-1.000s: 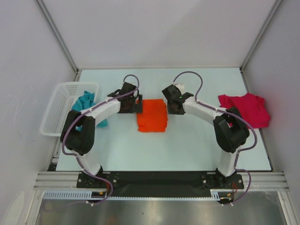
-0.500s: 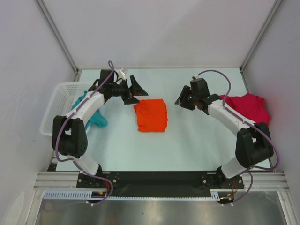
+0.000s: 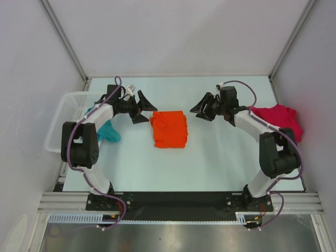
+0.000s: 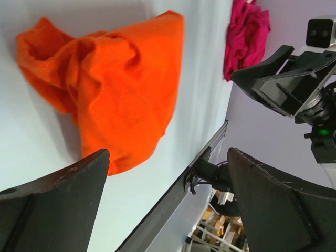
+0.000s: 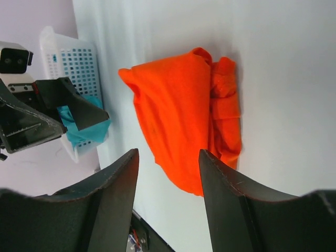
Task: Fold and stack the t-shirts
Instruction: Put the neatly folded tshirt into the corner of the board with both arms
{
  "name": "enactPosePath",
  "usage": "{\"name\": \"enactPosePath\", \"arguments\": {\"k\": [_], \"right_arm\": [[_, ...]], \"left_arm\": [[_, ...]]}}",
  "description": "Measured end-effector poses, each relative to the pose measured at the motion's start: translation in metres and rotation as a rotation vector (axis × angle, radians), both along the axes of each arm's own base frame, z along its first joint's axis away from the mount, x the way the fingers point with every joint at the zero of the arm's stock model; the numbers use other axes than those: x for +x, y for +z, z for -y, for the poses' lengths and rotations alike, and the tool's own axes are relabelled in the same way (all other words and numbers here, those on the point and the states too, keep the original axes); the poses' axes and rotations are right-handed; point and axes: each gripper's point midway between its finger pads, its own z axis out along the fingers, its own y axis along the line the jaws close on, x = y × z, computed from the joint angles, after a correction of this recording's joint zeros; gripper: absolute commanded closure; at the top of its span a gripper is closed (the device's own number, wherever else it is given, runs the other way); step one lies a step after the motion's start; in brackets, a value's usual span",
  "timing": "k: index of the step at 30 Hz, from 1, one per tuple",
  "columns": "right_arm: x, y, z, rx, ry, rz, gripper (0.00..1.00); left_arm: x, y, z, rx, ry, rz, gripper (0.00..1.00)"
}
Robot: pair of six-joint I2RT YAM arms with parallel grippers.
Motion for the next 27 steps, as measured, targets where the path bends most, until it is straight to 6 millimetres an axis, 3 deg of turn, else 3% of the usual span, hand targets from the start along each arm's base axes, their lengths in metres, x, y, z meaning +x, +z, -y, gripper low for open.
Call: {"name": "enactPosePath", "arguments": {"k": [8, 14, 20, 27], "right_arm": [[-0.001, -0.032, -0.009, -0.015, 0.019, -0.069, 0.44], [-0.006, -0.051, -0.024, -0.028, 0.049, -0.093, 0.44], [-0.013, -0.077, -0.031, -0.047, 0.067, -0.131, 0.44], [-0.024, -0.109, -0.028, -0.083, 0.059, -0.194, 0.44]], "left_arm": [[-0.015, -0.049, -0.003, 0.029, 0.015, -0.097, 0.00], [-0.010, -0.063, -0.001, 0.017, 0.021, -0.073, 0.00], [-0.017, -0.085, 0.004, 0.020, 0.011, -0.113, 0.00], [-0.016, -0.086, 0.007, 0.023, 0.007, -0.099, 0.01]]}}
